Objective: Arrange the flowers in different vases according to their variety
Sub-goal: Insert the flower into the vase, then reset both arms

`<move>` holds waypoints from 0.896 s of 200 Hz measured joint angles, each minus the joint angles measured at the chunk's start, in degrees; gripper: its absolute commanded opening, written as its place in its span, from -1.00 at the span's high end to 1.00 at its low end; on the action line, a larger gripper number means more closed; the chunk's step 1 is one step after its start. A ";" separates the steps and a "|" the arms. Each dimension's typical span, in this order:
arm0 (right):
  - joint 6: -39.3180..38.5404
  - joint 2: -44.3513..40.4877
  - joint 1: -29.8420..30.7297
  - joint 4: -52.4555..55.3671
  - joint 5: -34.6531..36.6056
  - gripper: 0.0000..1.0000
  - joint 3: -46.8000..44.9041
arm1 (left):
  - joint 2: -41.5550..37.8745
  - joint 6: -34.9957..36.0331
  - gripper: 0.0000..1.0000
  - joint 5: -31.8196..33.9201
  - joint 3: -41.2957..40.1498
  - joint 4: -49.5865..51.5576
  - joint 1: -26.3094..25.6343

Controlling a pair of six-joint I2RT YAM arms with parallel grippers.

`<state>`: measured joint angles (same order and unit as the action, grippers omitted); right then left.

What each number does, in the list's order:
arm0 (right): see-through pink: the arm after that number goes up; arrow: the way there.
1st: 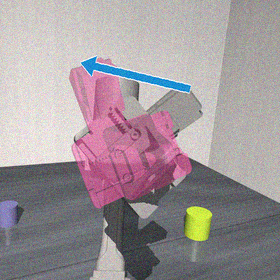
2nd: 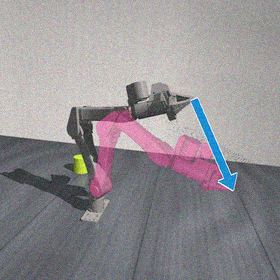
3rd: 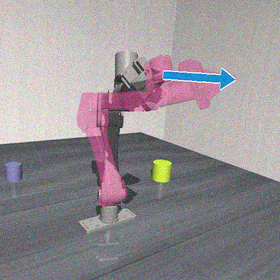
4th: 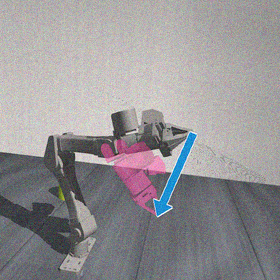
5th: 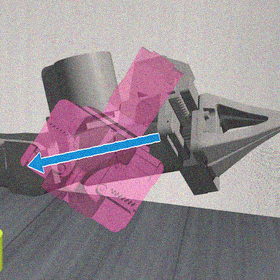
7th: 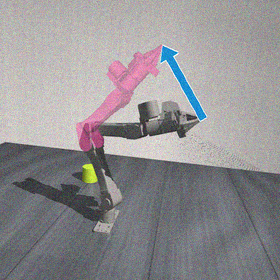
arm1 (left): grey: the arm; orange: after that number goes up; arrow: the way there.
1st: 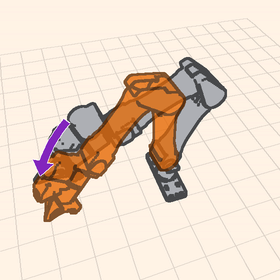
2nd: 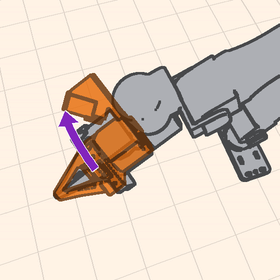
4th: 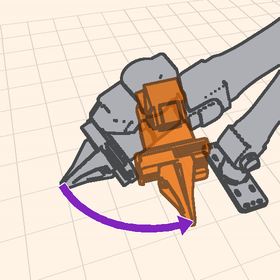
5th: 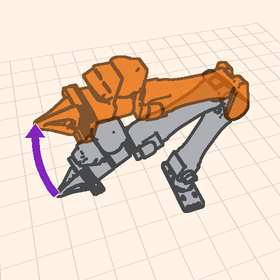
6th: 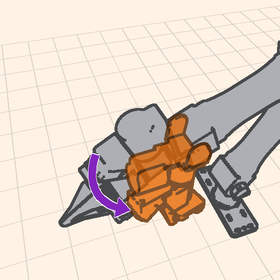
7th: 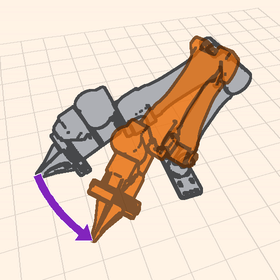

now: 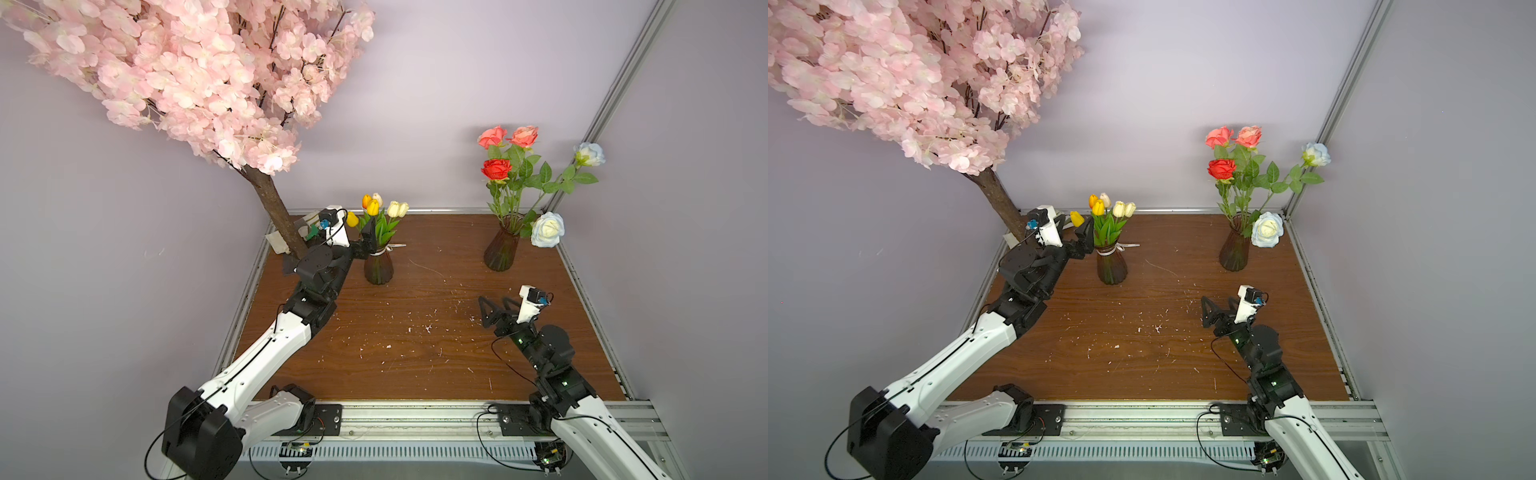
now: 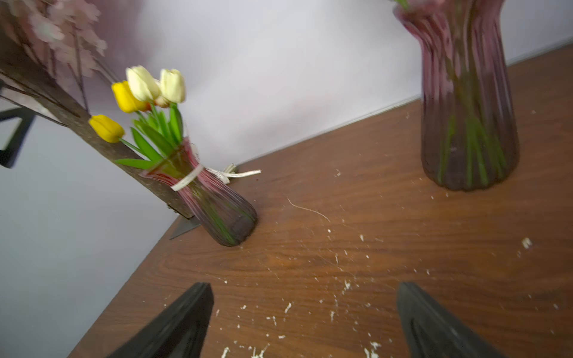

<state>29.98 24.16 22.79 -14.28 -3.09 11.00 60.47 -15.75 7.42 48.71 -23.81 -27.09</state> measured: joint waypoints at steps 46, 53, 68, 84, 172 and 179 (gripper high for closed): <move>-4.48 1.49 0.00 5.35 -2.43 -0.99 8.79 | -12.90 -6.23 -0.99 -5.25 -3.30 8.66 -0.22; -5.22 1.49 0.00 5.75 -2.60 -0.99 9.53 | -14.88 -7.17 -0.99 -5.90 -4.02 9.25 -0.24; -7.34 1.46 0.00 6.49 -3.08 -0.99 10.82 | -19.37 -9.09 -0.99 -6.78 -6.08 10.88 -0.24; -9.68 1.46 0.00 6.86 -3.28 -0.99 11.26 | -24.09 -10.80 -0.99 -7.21 -9.01 12.37 -0.24; -20.57 -1.36 0.00 3.78 5.16 -0.99 1.07 | -37.73 -15.67 -0.99 -1.31 -30.18 15.52 -0.24; -21.05 -1.68 0.00 3.08 6.21 -0.99 -0.70 | -36.39 -15.37 -0.99 -0.70 -31.01 15.50 -0.24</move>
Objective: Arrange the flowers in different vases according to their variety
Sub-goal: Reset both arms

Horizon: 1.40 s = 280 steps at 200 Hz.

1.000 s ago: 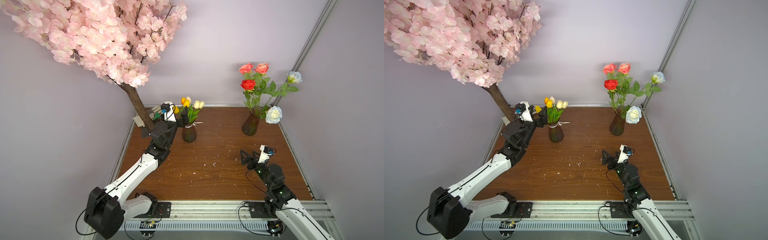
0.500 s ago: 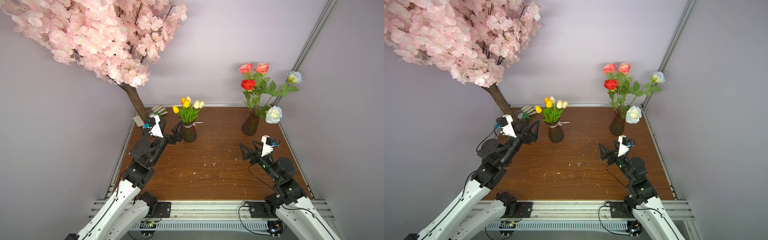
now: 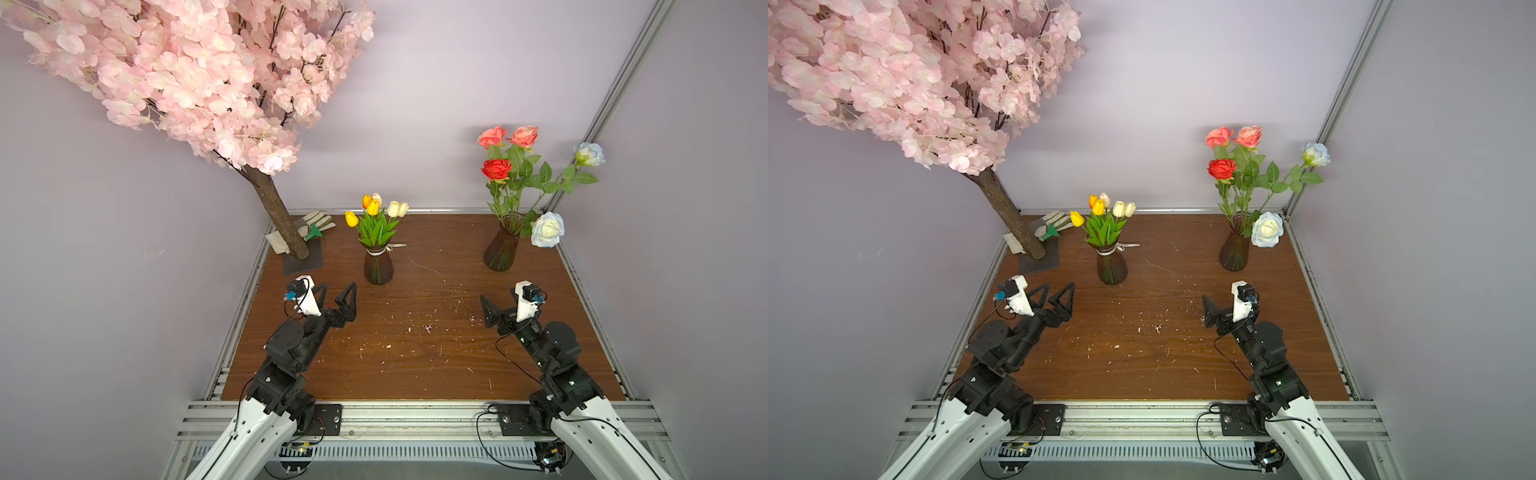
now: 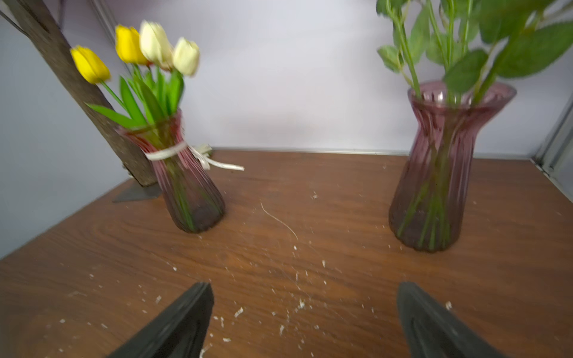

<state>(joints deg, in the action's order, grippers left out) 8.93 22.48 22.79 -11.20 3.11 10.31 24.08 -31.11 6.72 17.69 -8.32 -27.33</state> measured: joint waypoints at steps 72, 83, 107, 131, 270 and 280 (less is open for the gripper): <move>-5.33 -3.28 -0.44 -10.91 12.61 -0.99 -9.51 | 16.94 7.54 -0.99 2.67 -2.01 -6.93 6.47; -6.43 -3.08 -0.72 -12.41 14.49 -0.99 -9.77 | 18.36 8.83 -0.99 2.75 -2.25 -8.22 8.63; -8.15 -1.29 -1.57 -19.17 17.73 -0.99 -9.77 | 18.84 11.72 -0.99 2.71 -4.04 -12.15 13.42; -8.76 2.58 -2.60 -25.68 20.41 -0.99 -9.77 | 18.99 15.43 -0.99 2.73 -7.15 -17.42 17.09; -8.31 43.74 -9.70 -53.20 24.83 -0.99 -9.70 | 54.64 30.34 -0.99 7.91 -5.66 -49.57 19.61; -8.35 46.51 -10.71 -55.58 24.59 -0.99 -9.64 | 56.63 30.77 -0.99 8.00 -4.81 -51.98 19.67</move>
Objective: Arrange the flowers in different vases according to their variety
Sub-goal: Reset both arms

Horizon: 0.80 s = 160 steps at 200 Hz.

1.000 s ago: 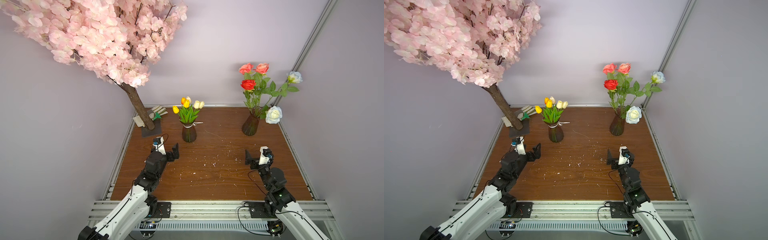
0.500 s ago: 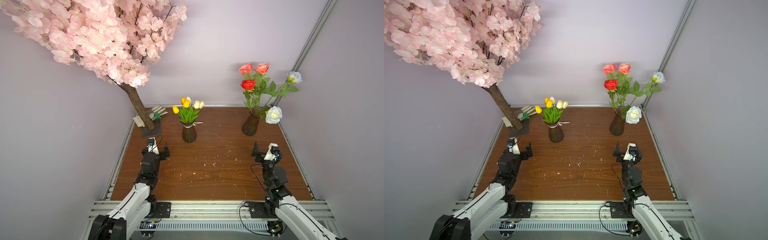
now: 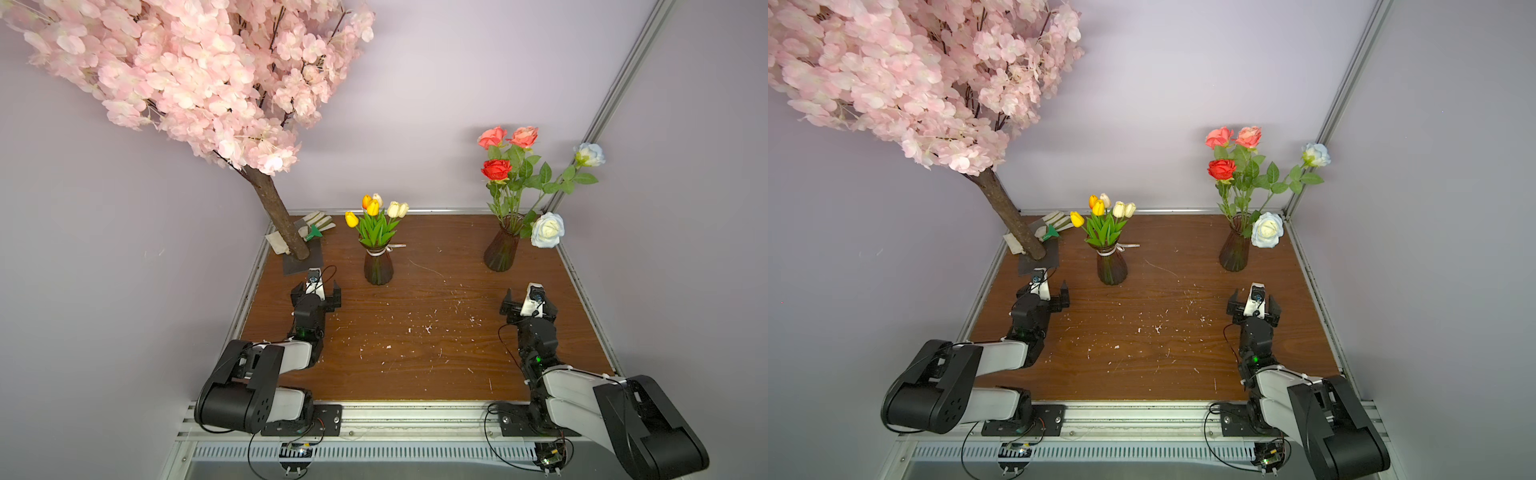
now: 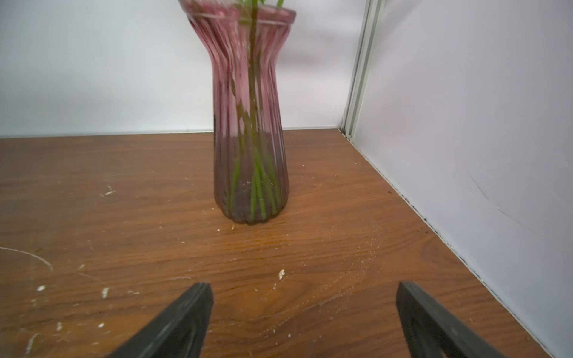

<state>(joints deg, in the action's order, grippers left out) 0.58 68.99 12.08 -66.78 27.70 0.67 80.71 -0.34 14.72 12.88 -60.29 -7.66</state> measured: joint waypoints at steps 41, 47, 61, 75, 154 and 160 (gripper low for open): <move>0.28 11.82 -5.18 -10.60 -3.48 -0.99 1.77 | 5.81 0.37 -0.99 0.59 -0.31 -7.58 1.27; 0.20 14.12 -5.62 -12.59 -4.55 -0.99 1.95 | 5.81 0.37 -0.99 0.46 -0.50 -8.41 1.46; -0.24 18.82 -5.86 -15.80 -6.88 -0.99 2.64 | 6.25 0.35 -0.99 -1.88 -0.70 -10.43 2.69; -0.46 19.98 -5.84 -13.18 -8.68 -0.99 4.92 | 7.50 0.35 -0.99 -3.76 -0.85 -12.46 3.96; -0.61 19.65 -6.56 -9.60 -13.16 -0.99 10.75 | 8.22 0.35 -0.99 -7.61 -1.16 -14.80 4.72; -0.61 19.65 -6.56 -9.62 -13.20 -0.99 10.75 | 8.22 0.35 -0.99 -7.65 -1.18 -14.86 4.72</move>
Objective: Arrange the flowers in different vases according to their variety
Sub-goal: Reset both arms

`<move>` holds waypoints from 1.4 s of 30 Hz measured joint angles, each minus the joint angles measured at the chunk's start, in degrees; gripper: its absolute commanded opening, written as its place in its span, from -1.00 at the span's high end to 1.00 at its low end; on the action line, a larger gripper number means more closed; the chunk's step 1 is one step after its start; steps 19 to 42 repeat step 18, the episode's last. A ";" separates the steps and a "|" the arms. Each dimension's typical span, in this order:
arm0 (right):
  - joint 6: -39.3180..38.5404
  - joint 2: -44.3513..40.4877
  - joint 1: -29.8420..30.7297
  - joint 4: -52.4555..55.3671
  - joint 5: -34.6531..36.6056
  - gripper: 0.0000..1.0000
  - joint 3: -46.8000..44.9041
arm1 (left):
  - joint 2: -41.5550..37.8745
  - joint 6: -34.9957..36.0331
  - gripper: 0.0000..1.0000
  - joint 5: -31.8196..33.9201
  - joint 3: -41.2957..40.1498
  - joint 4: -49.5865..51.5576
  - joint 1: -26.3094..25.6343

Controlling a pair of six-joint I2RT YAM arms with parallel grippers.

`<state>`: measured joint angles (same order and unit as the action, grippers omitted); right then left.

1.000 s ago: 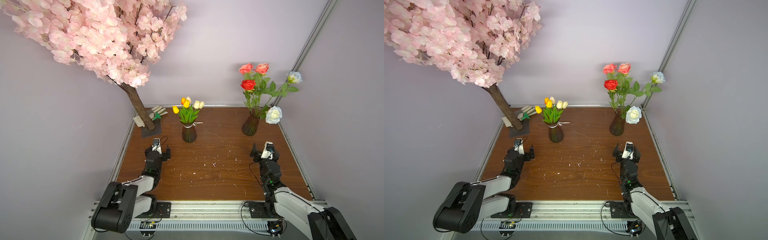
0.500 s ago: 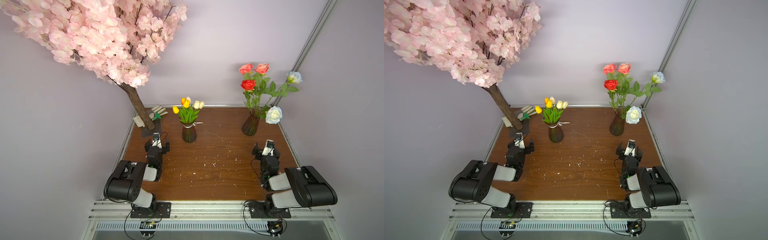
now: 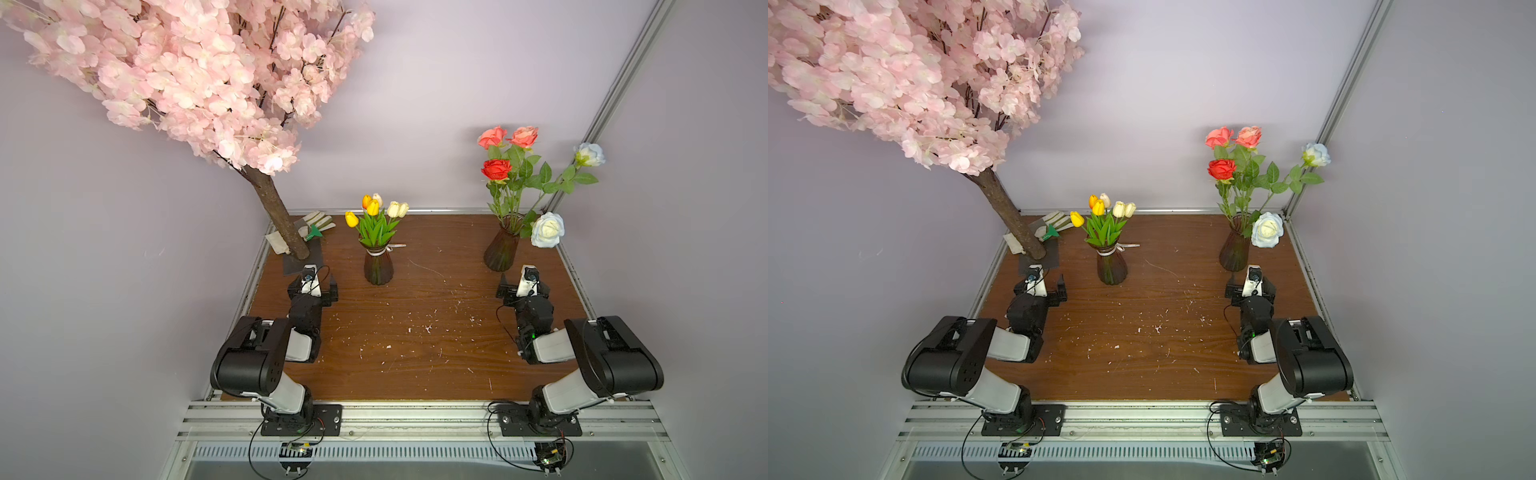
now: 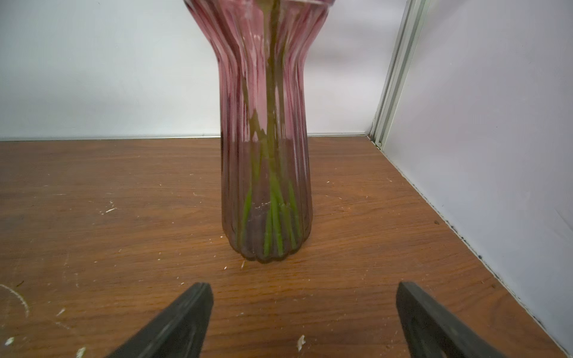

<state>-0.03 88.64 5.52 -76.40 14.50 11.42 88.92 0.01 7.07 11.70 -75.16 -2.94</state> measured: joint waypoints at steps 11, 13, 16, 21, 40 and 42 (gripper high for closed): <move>-0.02 0.00 -0.02 0.02 -0.04 -0.99 0.00 | 0.00 -0.02 -0.99 -0.37 0.00 -0.09 0.00; 0.00 0.00 -0.02 0.02 -0.04 -0.99 0.00 | 0.00 -0.02 -0.99 -0.39 0.00 -0.09 0.00; 0.00 0.00 -0.04 0.26 -0.11 -0.99 0.00 | 0.00 -0.02 -0.99 -0.39 0.00 -0.07 0.00; 0.00 0.00 -0.09 0.52 -0.31 -0.99 0.00 | 0.00 -0.02 -0.99 -0.39 0.00 -0.09 0.00; 0.00 0.00 -0.09 0.52 -0.31 -0.99 0.00 | 0.00 -0.02 -0.99 -0.39 0.00 -0.09 0.00; 0.00 0.00 -0.09 0.52 -0.31 -0.99 0.00 | 0.00 -0.02 -0.99 -0.39 0.00 -0.09 0.00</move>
